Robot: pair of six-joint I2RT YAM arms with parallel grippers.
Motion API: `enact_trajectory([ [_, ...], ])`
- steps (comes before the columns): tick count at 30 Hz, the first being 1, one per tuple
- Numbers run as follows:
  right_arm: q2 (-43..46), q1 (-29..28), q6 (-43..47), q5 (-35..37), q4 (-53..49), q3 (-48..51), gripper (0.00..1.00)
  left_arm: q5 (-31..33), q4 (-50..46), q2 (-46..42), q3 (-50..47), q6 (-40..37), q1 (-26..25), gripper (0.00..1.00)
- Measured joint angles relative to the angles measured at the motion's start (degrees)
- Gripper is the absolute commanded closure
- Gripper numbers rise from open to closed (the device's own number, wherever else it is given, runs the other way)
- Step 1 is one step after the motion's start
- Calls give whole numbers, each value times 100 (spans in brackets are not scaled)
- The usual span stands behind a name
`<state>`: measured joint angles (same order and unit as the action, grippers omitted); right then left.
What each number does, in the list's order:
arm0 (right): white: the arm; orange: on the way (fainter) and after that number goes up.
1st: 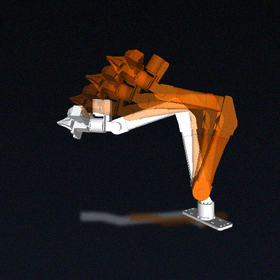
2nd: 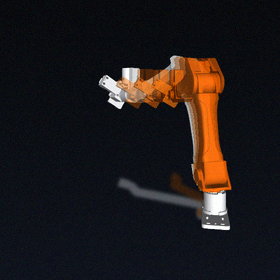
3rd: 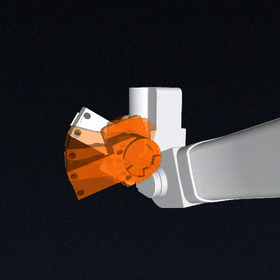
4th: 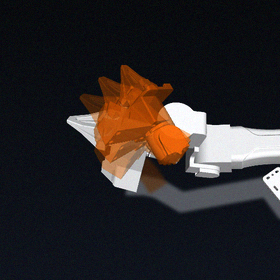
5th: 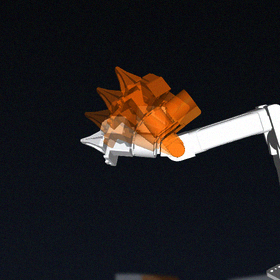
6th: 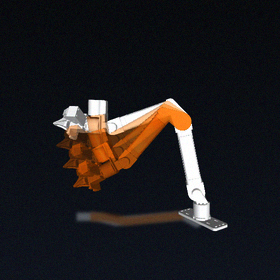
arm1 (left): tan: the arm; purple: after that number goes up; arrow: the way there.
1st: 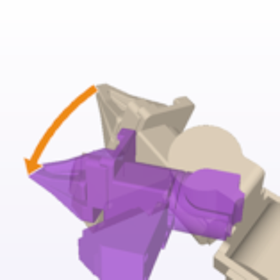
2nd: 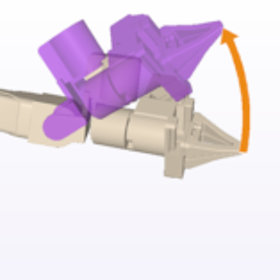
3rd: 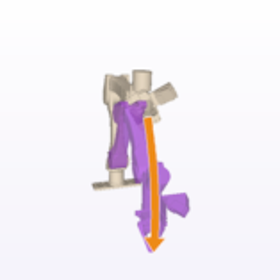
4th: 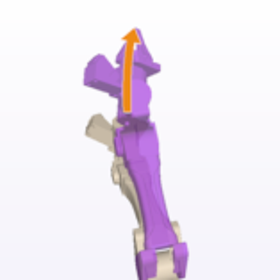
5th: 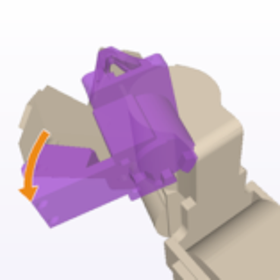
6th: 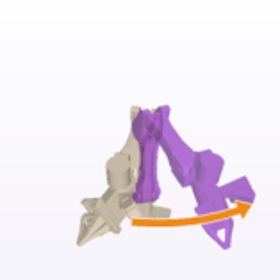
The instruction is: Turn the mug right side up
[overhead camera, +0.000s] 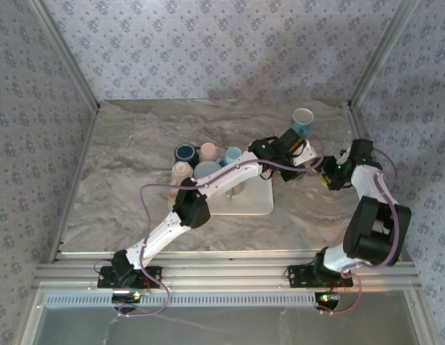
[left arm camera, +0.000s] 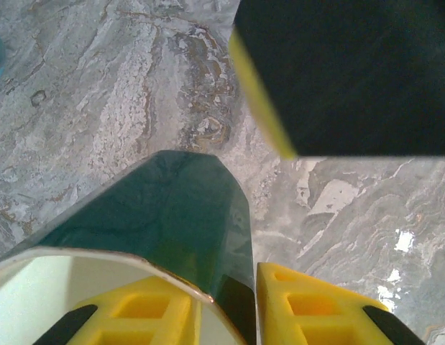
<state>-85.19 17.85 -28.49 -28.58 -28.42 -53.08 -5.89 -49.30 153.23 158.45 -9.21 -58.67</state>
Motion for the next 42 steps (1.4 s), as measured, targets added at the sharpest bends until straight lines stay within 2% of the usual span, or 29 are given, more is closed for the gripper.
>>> enact_trajectory([
  [7,-710,-140,201,-83,46,-188,42,68,219,0,0,-17,0,56],
  [10,-839,-140,243,-85,70,-304,42,87,365,0,0,-2,0,45],
  [18,-986,-140,245,-103,133,-501,42,79,726,0,0,127,17,34],
  [27,-1025,-140,240,-131,179,-557,39,-295,1016,42,2,501,243,26],
  [42,-1189,-138,216,-98,188,-638,37,-850,1285,232,2,922,328,25],
])
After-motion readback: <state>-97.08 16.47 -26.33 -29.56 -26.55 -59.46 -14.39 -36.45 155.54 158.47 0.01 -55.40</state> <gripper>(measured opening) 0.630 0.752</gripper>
